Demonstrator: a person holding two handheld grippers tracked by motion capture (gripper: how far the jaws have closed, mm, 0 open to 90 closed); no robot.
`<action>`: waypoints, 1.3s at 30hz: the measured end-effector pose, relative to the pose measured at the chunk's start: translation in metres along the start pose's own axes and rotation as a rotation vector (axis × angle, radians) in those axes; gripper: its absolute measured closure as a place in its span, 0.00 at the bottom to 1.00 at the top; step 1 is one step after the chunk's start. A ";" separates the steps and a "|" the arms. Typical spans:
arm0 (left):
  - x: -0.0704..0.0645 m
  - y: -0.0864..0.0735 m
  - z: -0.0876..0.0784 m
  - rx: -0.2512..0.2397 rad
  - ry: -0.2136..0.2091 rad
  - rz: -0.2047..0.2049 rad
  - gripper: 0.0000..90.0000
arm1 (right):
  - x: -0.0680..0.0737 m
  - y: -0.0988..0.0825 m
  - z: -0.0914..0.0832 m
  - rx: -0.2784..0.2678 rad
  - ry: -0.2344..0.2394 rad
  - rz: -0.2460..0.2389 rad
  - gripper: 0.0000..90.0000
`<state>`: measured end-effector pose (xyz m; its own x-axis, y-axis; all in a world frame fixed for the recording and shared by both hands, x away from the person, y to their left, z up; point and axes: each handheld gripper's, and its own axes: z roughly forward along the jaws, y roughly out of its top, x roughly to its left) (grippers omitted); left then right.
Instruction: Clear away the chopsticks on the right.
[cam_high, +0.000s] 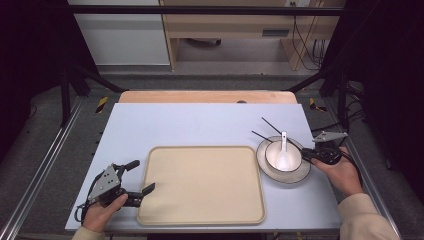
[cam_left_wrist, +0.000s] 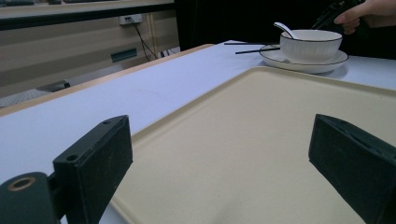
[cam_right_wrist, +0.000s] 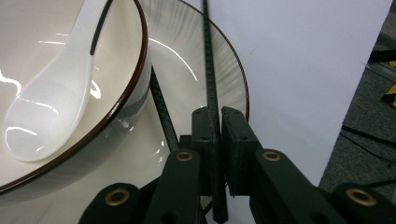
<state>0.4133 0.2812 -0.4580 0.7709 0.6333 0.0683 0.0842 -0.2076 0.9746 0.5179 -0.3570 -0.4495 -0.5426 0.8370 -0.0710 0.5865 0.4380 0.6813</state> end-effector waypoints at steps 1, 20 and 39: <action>0.000 0.000 0.000 -0.001 0.000 -0.001 0.07 | 0.000 0.000 0.000 -0.001 -0.001 0.001 0.95; 0.001 0.002 -0.003 -0.014 0.018 -0.002 0.07 | 0.065 0.029 -0.074 -0.238 -0.074 0.017 0.95; 0.003 0.004 -0.007 -0.030 0.024 -0.003 0.07 | 0.209 0.033 -0.035 -0.092 0.093 -0.081 0.95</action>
<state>0.4114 0.2878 -0.4523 0.7555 0.6514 0.0704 0.0668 -0.1835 0.9808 0.4030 -0.1794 -0.4158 -0.6422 0.7639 -0.0635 0.4831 0.4677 0.7402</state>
